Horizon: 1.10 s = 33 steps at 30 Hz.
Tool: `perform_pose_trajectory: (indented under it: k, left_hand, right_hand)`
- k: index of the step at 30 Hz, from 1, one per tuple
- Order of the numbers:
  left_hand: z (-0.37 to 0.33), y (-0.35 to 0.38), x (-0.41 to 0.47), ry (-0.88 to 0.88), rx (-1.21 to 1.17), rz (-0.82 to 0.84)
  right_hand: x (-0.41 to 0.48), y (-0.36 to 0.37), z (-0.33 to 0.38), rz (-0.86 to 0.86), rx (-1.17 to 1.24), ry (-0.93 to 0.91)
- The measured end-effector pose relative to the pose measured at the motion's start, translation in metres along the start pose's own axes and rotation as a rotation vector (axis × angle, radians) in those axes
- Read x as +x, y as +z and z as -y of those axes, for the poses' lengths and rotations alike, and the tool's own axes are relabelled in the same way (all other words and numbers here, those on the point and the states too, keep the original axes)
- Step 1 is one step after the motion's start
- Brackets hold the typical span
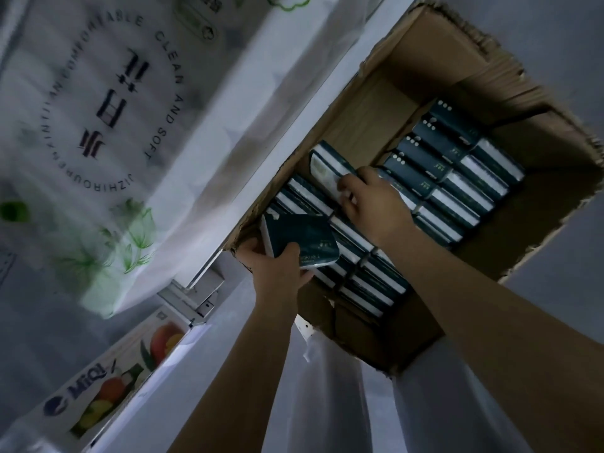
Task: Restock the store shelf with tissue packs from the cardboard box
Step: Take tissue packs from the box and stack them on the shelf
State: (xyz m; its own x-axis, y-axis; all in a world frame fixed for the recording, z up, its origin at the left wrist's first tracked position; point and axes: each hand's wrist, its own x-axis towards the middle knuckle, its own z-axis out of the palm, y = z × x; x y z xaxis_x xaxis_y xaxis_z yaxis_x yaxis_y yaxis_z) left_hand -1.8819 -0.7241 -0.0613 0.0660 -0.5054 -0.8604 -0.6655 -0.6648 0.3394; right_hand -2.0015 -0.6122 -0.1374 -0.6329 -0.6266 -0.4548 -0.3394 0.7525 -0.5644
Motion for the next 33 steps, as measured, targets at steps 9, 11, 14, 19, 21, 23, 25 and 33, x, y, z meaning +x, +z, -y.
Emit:
perform_pose_trajectory:
  k: [9,11,14,19,21,23,25,33]
  left_hand:
    - [-0.043,-0.023,-0.165,-0.041,-0.107,0.165]
    - [-0.062,-0.032,-0.224,-0.009,-0.129,0.201]
    - [-0.086,-0.045,-0.292,0.040,-0.175,0.231]
    - [-0.140,-0.070,-0.394,0.130,-0.288,0.275]
    - [-0.157,-0.083,-0.425,0.191,-0.307,0.287]
    - [-0.172,-0.097,-0.454,0.236,-0.355,0.299]
    - [-0.184,-0.109,-0.481,0.303,-0.393,0.307]
    - [-0.215,-0.137,-0.564,0.444,-0.558,0.416]
  right_hand:
    - [-0.130,-0.171,0.066,-0.140,0.387,0.276]
    - [-0.160,-0.223,0.089,-0.159,0.431,0.290]
    - [-0.195,-0.289,0.122,-0.163,0.461,0.346]
    - [-0.247,-0.404,0.179,-0.200,0.452,0.186]
    - [-0.261,-0.437,0.195,-0.198,0.531,0.127]
    - [-0.273,-0.467,0.209,-0.176,0.652,0.079]
    - [-0.284,-0.492,0.219,-0.135,0.727,0.029]
    - [-0.309,-0.551,0.263,-0.044,0.886,-0.129]
